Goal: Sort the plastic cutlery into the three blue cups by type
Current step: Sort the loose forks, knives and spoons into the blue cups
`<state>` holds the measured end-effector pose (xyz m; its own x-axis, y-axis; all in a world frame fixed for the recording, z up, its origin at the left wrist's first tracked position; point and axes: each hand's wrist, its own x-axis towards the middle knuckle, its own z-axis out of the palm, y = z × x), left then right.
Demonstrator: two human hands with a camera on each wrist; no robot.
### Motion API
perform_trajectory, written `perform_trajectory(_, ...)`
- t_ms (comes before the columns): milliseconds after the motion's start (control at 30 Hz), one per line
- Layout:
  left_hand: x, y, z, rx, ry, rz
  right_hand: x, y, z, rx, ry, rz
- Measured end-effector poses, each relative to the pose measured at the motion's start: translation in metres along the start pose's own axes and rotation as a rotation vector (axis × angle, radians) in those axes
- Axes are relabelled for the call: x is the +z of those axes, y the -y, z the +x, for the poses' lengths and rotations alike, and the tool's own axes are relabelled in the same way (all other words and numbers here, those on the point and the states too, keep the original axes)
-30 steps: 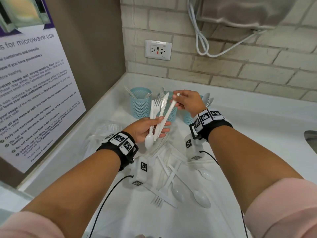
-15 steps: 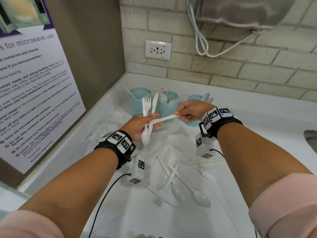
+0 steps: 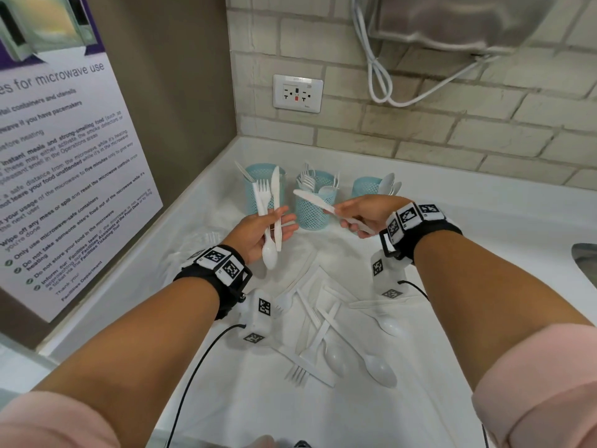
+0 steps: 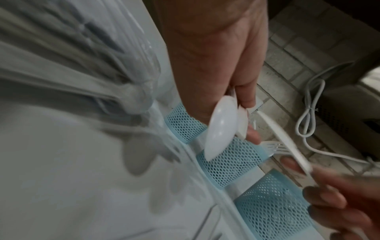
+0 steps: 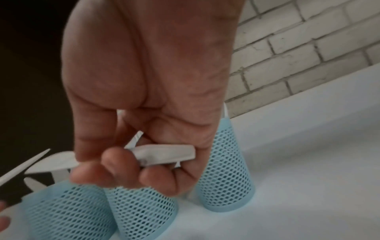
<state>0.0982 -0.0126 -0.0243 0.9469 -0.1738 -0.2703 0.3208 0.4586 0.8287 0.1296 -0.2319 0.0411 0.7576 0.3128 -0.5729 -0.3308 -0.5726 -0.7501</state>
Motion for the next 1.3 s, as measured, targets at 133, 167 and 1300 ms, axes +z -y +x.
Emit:
perform_trajectory(133, 0.008, 0.006, 0.0, 0.0, 0.0, 0.006, 0.009, 0.006, 0.002, -0.129, -0.14, 0.181)
perform_trajectory(167, 0.011, 0.007, 0.001, -0.005, 0.005, 0.008, 0.014, 0.009, 0.004, -0.161, -0.17, 0.205)
perform_trajectory(1300, 0.004, 0.002, 0.0, -0.015, -0.01, 0.077, 0.044, 0.038, 0.057, -0.25, -0.177, 0.155)
